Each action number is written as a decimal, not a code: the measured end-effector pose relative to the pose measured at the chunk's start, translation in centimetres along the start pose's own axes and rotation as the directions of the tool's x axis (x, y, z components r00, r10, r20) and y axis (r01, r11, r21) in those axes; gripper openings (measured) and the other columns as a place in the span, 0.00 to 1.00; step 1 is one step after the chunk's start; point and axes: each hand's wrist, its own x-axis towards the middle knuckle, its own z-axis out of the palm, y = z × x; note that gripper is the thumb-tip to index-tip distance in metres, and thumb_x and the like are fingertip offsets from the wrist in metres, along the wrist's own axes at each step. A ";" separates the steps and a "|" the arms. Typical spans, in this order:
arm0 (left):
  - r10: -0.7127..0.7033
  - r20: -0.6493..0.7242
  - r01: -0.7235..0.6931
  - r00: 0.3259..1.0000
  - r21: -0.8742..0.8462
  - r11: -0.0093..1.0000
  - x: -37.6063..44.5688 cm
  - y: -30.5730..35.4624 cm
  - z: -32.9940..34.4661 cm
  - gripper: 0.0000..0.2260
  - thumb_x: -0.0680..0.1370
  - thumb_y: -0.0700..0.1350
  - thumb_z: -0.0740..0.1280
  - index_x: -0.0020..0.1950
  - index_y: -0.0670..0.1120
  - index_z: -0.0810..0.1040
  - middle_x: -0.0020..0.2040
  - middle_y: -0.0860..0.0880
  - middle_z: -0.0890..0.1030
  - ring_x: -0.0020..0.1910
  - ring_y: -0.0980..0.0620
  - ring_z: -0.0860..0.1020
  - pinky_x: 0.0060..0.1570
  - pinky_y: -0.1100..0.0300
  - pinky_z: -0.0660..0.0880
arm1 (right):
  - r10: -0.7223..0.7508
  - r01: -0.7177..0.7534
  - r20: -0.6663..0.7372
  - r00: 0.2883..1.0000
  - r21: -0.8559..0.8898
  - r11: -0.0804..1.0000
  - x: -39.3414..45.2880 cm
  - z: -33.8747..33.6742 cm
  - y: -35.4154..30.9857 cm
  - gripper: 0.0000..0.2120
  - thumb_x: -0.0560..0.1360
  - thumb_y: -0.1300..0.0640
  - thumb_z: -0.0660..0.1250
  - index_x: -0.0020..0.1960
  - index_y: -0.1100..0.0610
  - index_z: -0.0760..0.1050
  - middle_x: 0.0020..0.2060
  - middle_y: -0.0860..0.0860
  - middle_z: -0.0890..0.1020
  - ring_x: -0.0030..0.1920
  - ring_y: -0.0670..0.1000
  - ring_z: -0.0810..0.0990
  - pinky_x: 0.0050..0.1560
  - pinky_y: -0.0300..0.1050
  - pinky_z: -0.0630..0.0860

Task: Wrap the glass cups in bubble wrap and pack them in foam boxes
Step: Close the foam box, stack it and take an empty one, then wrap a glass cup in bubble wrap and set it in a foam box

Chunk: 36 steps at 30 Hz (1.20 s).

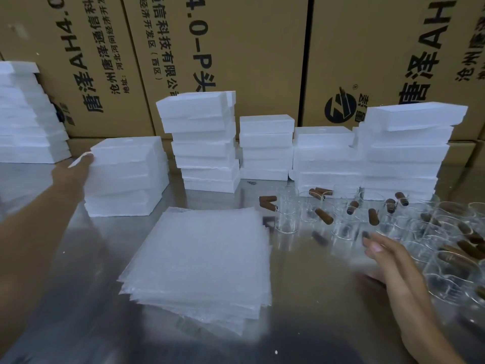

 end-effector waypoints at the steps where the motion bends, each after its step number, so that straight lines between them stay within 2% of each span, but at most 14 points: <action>1: 0.026 -0.013 -0.026 1.000 0.012 1.000 -0.3 0.0 0.1 0.27 0.73 0.59 0.72 0.64 0.43 0.78 0.61 0.44 0.78 0.61 0.44 0.78 0.55 0.53 0.73 | 0.002 -0.002 -0.004 1.000 0.003 1.000 0.0 0.0 0.0 0.21 0.72 0.37 0.64 0.62 0.43 0.78 0.56 0.35 0.82 0.58 0.33 0.78 0.52 0.37 0.71; 3: 0.080 -0.040 -0.076 0.996 0.105 0.992 -0.8 -0.1 0.4 0.25 0.75 0.61 0.69 0.60 0.42 0.77 0.60 0.42 0.77 0.66 0.41 0.75 0.57 0.52 0.72 | 0.006 -0.006 -0.009 1.000 -0.002 1.000 0.0 0.0 0.1 0.22 0.71 0.36 0.64 0.61 0.43 0.78 0.57 0.36 0.82 0.58 0.35 0.78 0.49 0.42 0.78; 4: 0.115 -0.059 -0.106 0.992 0.134 0.985 -1.3 0.1 0.5 0.26 0.76 0.61 0.68 0.63 0.41 0.75 0.63 0.41 0.76 0.68 0.42 0.73 0.61 0.51 0.71 | 0.005 -0.005 -0.012 1.000 -0.003 1.000 0.0 0.0 0.2 0.23 0.71 0.35 0.64 0.61 0.44 0.78 0.57 0.37 0.82 0.59 0.35 0.78 0.51 0.43 0.80; 6: 0.216 -0.109 -0.195 0.970 0.177 0.965 -2.4 0.5 1.0 0.25 0.79 0.58 0.65 0.65 0.38 0.72 0.69 0.41 0.73 0.69 0.41 0.71 0.66 0.50 0.68 | 0.001 -0.001 -0.019 1.000 -0.003 1.000 0.0 0.0 0.1 0.23 0.71 0.34 0.65 0.61 0.44 0.78 0.56 0.37 0.82 0.59 0.36 0.78 0.54 0.37 0.77; 8: 0.347 -0.133 -0.298 0.928 0.290 0.909 -3.6 0.8 1.6 0.19 0.81 0.52 0.62 0.56 0.35 0.73 0.69 0.36 0.73 0.69 0.38 0.70 0.68 0.47 0.66 | 0.002 -0.002 -0.026 1.000 -0.008 1.000 -0.1 -0.1 0.0 0.24 0.71 0.31 0.66 0.61 0.42 0.78 0.56 0.37 0.82 0.59 0.36 0.78 0.54 0.39 0.79; 13: 0.481 -0.020 -0.406 0.877 0.507 0.760 -8.5 0.9 3.8 0.26 0.80 0.46 0.63 0.72 0.32 0.65 0.77 0.33 0.60 0.77 0.36 0.55 0.76 0.45 0.52 | 0.012 -0.012 -0.050 0.999 -0.007 1.000 -0.2 -0.2 -0.1 0.25 0.68 0.30 0.65 0.59 0.43 0.79 0.58 0.37 0.81 0.59 0.35 0.78 0.46 0.31 0.78; 15: 0.541 0.054 -0.501 0.839 0.465 0.730 -11.8 0.6 5.1 0.26 0.78 0.44 0.65 0.74 0.36 0.64 0.77 0.35 0.58 0.77 0.36 0.54 0.76 0.45 0.52 | 0.023 -0.023 -0.055 0.998 -0.009 1.000 -0.1 -0.2 0.1 0.19 0.73 0.36 0.68 0.59 0.44 0.79 0.58 0.38 0.81 0.59 0.38 0.79 0.48 0.32 0.78; 18: 0.570 0.206 -0.602 0.795 0.382 0.701 -16.5 -0.1 7.5 0.23 0.77 0.44 0.67 0.72 0.43 0.68 0.71 0.37 0.65 0.72 0.37 0.60 0.68 0.43 0.61 | 0.051 -0.052 -0.043 0.998 -0.012 0.999 -0.1 -0.1 0.2 0.07 0.79 0.47 0.67 0.55 0.45 0.79 0.52 0.33 0.82 0.55 0.38 0.80 0.53 0.42 0.77; 22: 0.498 0.489 -0.684 0.716 0.348 0.641 -20.7 -0.6 11.2 0.25 0.76 0.45 0.70 0.72 0.47 0.67 0.71 0.39 0.64 0.73 0.41 0.59 0.66 0.49 0.63 | 0.074 -0.074 -0.014 0.997 -0.011 0.997 -0.1 0.2 0.1 0.04 0.79 0.51 0.68 0.53 0.46 0.80 0.49 0.37 0.83 0.48 0.33 0.80 0.52 0.40 0.75; 25: 0.638 0.454 -0.782 0.622 0.320 0.534 -21.4 2.5 13.3 0.30 0.74 0.45 0.72 0.73 0.46 0.65 0.73 0.40 0.61 0.72 0.40 0.59 0.68 0.49 0.62 | 0.098 -0.098 -0.017 0.995 0.009 0.995 0.1 0.3 0.1 0.04 0.79 0.53 0.68 0.52 0.47 0.80 0.46 0.38 0.83 0.44 0.35 0.81 0.46 0.38 0.74; 28: 0.725 0.424 -0.830 0.543 0.399 0.389 -19.7 7.8 14.9 0.35 0.72 0.43 0.72 0.76 0.43 0.60 0.77 0.39 0.58 0.76 0.39 0.55 0.72 0.45 0.59 | 0.092 -0.092 -0.006 0.996 0.013 0.996 0.2 0.2 0.2 0.04 0.79 0.54 0.67 0.52 0.48 0.80 0.44 0.37 0.84 0.44 0.34 0.81 0.44 0.36 0.72; 30: 0.698 0.479 -0.819 0.532 0.500 0.282 -18.1 10.7 15.7 0.36 0.73 0.41 0.71 0.77 0.41 0.58 0.78 0.40 0.56 0.78 0.39 0.52 0.74 0.43 0.59 | 0.084 -0.084 0.007 0.996 -0.008 0.996 0.2 0.2 0.4 0.04 0.79 0.55 0.67 0.52 0.49 0.80 0.46 0.39 0.84 0.45 0.34 0.80 0.45 0.35 0.71; 33: 0.595 0.573 -0.783 0.564 0.599 0.166 -16.3 12.7 16.5 0.32 0.74 0.39 0.68 0.76 0.39 0.59 0.77 0.40 0.59 0.77 0.40 0.53 0.74 0.41 0.58 | 0.085 -0.085 0.015 0.996 -0.027 0.996 0.4 0.2 0.7 0.04 0.79 0.55 0.67 0.51 0.48 0.80 0.45 0.39 0.84 0.45 0.35 0.80 0.45 0.35 0.71; 36: 0.519 0.577 -0.748 0.630 0.631 0.206 -15.4 12.8 17.2 0.27 0.76 0.37 0.64 0.75 0.40 0.62 0.75 0.40 0.63 0.76 0.42 0.56 0.72 0.37 0.59 | 0.083 -0.082 0.014 0.996 -0.034 0.996 0.5 0.3 0.9 0.04 0.79 0.56 0.67 0.49 0.48 0.80 0.43 0.38 0.84 0.44 0.36 0.80 0.43 0.29 0.72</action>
